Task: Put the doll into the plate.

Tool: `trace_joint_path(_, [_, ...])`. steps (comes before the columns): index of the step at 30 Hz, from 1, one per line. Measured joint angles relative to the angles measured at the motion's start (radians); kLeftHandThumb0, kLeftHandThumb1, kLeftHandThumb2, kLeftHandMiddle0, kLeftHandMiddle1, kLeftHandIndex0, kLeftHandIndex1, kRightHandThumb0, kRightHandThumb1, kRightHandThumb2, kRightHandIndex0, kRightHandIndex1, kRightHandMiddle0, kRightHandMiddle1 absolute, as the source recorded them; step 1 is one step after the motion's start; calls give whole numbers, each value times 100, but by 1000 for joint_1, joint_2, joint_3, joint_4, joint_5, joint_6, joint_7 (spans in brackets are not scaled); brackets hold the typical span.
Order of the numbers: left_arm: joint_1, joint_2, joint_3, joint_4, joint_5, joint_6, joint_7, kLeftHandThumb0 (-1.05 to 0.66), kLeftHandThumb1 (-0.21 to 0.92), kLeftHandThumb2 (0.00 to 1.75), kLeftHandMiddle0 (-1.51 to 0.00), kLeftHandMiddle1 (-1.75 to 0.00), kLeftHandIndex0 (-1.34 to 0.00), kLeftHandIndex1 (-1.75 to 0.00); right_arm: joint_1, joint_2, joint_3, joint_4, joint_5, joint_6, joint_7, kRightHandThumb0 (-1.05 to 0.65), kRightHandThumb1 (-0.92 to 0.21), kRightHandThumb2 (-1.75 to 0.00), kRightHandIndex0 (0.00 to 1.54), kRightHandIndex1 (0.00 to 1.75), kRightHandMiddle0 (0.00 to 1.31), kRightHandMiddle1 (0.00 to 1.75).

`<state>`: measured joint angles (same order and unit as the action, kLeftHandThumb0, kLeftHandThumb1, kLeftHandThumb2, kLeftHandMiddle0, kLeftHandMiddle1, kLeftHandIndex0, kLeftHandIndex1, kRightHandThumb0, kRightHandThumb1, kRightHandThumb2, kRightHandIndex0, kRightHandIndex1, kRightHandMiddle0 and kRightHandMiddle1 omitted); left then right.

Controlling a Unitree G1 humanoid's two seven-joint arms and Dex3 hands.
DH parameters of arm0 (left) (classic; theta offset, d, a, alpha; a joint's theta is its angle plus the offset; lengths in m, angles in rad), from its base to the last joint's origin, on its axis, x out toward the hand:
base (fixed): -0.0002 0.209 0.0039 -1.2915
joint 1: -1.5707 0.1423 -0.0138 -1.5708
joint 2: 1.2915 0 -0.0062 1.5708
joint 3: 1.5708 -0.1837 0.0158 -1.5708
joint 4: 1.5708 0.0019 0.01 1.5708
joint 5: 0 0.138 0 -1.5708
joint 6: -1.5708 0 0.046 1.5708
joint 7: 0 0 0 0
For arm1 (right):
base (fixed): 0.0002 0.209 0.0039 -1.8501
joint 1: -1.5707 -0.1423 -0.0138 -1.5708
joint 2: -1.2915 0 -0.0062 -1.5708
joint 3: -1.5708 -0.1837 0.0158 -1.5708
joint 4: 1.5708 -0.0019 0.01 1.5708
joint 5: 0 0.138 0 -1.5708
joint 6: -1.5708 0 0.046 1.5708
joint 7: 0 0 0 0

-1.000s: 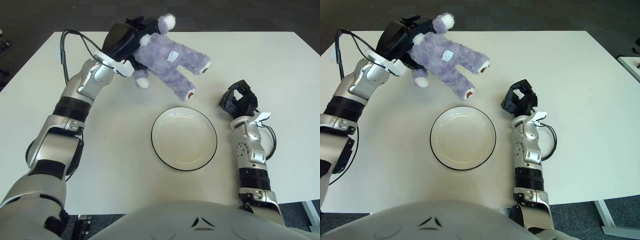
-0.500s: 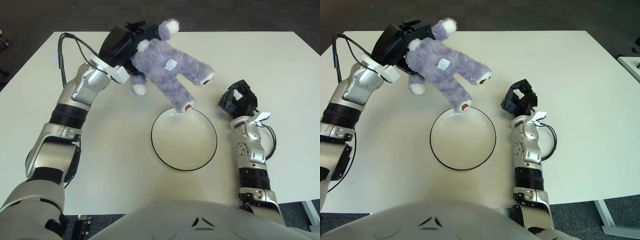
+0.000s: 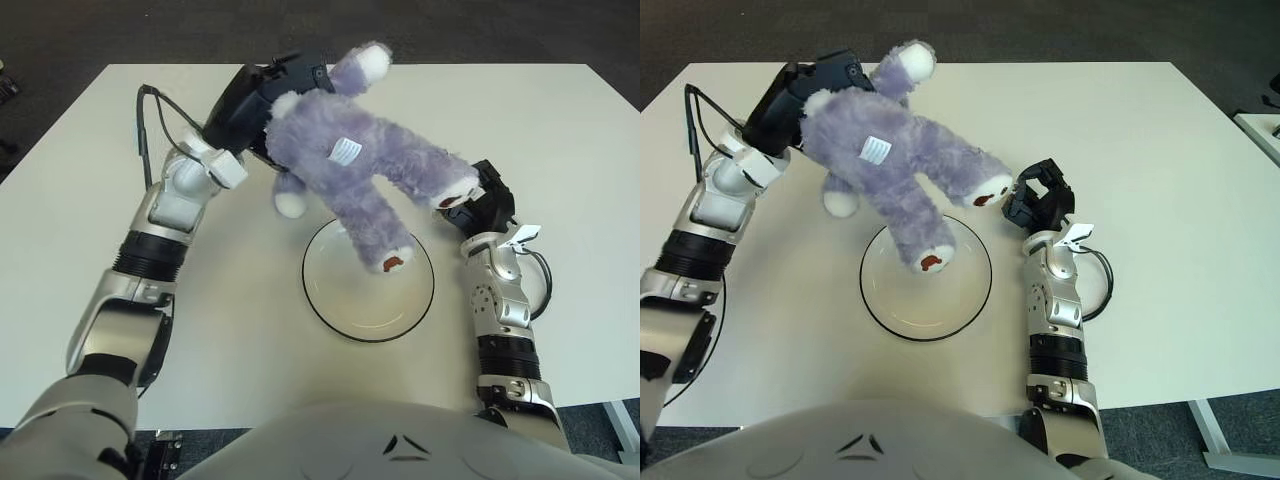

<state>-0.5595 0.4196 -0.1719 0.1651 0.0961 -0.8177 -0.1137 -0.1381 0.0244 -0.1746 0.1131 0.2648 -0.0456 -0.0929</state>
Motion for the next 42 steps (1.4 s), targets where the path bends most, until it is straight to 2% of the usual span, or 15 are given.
trace_joint_path(2, [14, -25, 0, 2, -30, -19, -13, 3, -13, 172, -93, -175, -91, -144, -1, 0, 0, 2, 0, -2, 0, -47, -36, -127, 98, 175, 58, 175])
trace_joint_path(4, [21, -47, 1, 6, -54, -34, -21, 1, -4, 167, -80, -175, -79, -162, -1, 0, 0, 4, 0, -4, 0, -47, -36, -126, 98, 175, 58, 175])
trace_joint_path(8, [35, -77, 10, -6, -92, -52, -38, 0, 7, 159, -69, -175, -69, -170, -4, 0, 0, 8, 0, -4, 1, -47, -36, -126, 97, 175, 58, 175])
trace_joint_path(9, [39, -81, 12, -11, -96, -57, -41, 0, 6, 160, -70, -175, -69, -172, -5, 0, 0, 9, 0, -5, 1, -47, -36, -126, 97, 175, 58, 175])
trace_joint_path(11, [51, -89, 12, -20, -117, -65, -59, 0, -2, 164, -80, -175, -78, -156, -6, 0, 0, 10, 0, -5, 1, -47, -36, -126, 97, 175, 58, 175])
trace_joint_path(14, [66, -92, 8, -31, -155, -66, -97, 0, -5, 171, -87, -175, -72, -166, -6, 0, 0, 11, 0, -6, 1, -47, -36, -126, 97, 175, 58, 175])
trace_joint_path(18, [83, -90, -15, -58, -249, -26, -181, 0, 1, 166, -84, -173, -62, -173, -6, 0, 0, 13, 0, -7, 1, -47, -36, -127, 97, 175, 58, 175])
trace_joint_path(26, [116, -81, -42, -128, -363, 77, -345, 0, 7, 158, -82, -169, -56, -175, -9, 0, 0, 19, -1, -13, 1, -47, -36, -127, 96, 175, 58, 175])
trace_joint_path(30, [148, -94, -42, -168, -360, 91, -372, 0, 8, 157, -81, -169, -55, -175, -9, 0, 0, 19, -1, -13, 0, -47, -36, -126, 94, 175, 58, 175])
trace_joint_path(36, [208, -147, -36, -190, -286, 75, -360, 0, 10, 156, -80, -169, -54, -175, -9, 0, 0, 19, -1, -13, -4, -47, -36, -126, 91, 175, 57, 175])
trace_joint_path(42, [216, -202, -10, -148, -190, -15, -322, 0, 10, 156, -79, -170, -53, -175, -9, 0, 0, 19, -1, -13, -13, -47, -37, -126, 91, 175, 57, 175])
